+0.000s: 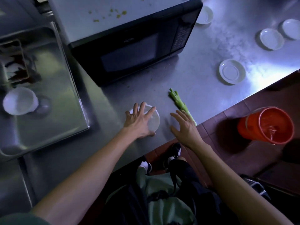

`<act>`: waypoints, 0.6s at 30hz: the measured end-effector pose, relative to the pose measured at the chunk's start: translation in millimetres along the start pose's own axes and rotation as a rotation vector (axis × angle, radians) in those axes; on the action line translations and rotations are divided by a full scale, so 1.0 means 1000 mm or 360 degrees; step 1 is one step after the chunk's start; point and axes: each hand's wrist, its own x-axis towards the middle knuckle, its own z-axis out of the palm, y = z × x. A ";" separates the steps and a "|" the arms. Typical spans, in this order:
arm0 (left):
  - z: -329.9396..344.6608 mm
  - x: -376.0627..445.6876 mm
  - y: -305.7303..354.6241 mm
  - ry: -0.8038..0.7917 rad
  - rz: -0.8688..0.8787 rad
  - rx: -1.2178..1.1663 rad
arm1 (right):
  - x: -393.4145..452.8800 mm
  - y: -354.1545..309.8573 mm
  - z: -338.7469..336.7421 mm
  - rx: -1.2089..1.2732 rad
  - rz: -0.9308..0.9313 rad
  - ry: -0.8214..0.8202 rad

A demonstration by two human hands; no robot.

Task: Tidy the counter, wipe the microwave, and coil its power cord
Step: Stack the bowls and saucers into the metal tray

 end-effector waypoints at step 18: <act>-0.077 0.169 0.153 0.0110 -0.0102 0.0050 | 0.132 0.214 -0.153 -0.0224 0.0344 -0.0035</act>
